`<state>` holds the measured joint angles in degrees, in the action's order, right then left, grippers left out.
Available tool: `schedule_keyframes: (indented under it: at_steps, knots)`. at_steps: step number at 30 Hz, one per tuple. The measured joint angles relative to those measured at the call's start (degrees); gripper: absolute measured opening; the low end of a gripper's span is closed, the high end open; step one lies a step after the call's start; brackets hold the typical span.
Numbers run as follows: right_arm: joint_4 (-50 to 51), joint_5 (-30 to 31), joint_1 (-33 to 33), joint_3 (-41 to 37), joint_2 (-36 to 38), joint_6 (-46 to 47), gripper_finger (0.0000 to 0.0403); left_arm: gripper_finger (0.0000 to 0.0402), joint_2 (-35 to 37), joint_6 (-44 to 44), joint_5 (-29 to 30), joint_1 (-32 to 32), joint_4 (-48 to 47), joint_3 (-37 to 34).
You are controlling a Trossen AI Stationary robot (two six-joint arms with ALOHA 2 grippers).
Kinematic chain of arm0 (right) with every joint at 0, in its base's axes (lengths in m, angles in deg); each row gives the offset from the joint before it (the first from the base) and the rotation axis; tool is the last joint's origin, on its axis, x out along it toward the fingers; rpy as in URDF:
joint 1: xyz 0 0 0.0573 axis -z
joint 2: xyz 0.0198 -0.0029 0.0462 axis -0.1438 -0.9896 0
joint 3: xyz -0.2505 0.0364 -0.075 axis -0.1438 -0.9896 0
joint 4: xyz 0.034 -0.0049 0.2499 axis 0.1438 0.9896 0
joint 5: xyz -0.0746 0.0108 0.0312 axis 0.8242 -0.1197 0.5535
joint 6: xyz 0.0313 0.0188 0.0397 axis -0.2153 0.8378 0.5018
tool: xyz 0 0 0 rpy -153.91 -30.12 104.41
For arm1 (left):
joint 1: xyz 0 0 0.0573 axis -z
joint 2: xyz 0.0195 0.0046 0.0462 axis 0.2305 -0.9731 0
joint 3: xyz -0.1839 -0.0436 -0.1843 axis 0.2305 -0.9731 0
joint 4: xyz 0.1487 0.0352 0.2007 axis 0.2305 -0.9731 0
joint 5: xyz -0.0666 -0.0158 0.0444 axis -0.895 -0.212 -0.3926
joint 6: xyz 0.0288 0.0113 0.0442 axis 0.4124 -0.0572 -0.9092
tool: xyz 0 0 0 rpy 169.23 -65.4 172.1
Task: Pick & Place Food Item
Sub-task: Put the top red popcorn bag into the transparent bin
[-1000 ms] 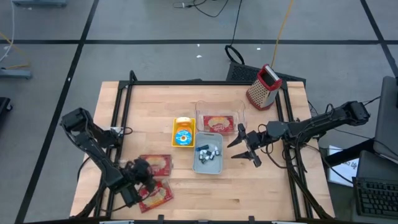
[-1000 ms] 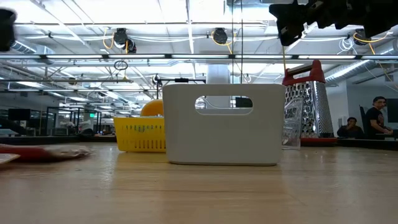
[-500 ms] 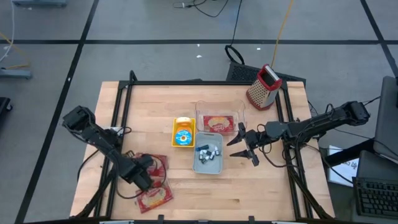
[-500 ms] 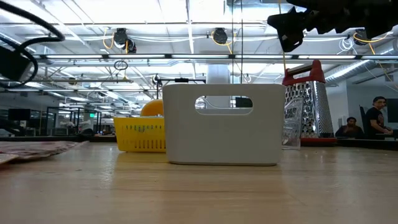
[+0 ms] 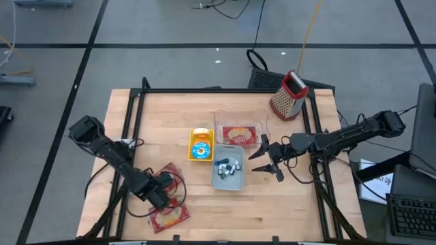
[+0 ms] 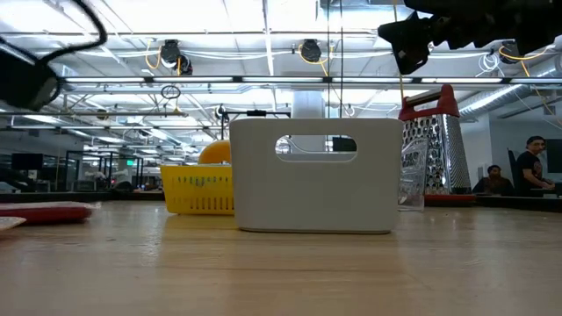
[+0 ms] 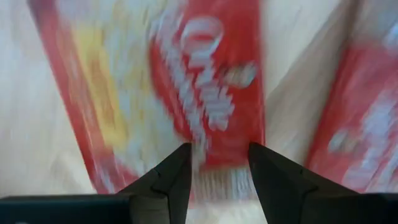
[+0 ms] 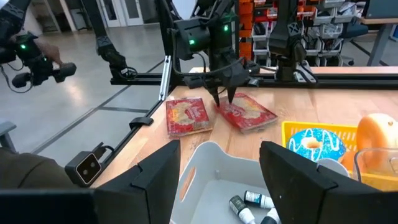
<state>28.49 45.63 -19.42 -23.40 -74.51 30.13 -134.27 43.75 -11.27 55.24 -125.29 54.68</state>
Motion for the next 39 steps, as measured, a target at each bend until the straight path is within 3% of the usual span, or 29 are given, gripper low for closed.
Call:
schedule_keyframes:
  at_steps: [4, 10, 20, 39]
  knots:
    - [0.5, -0.1, 0.0, 0.0, 0.0, 0.4, 0.0208, 0.0161, 0.0, 0.6, -11.2, -1.4, -2.6, 0.0]
    - [0.6, -0.1, 0.0, 0.0, 0.0, 0.2, 0.0208, 0.0161, 0.8, 3.1, -14.8, 0.8, -2.4, 0.0]
    - [0.9, -0.1, 0.0, 0.0, 0.0, 0.2, 0.0208, 0.0161, 0.2, 3.5, -2.1, 9.0, -4.6, 0.0]
    - [0.8, -0.2, 0.0, 0.0, 0.0, 0.4, 0.0208, 0.0159, -6.3, 5.2, 3.6, 13.0, -4.4, 0.2]
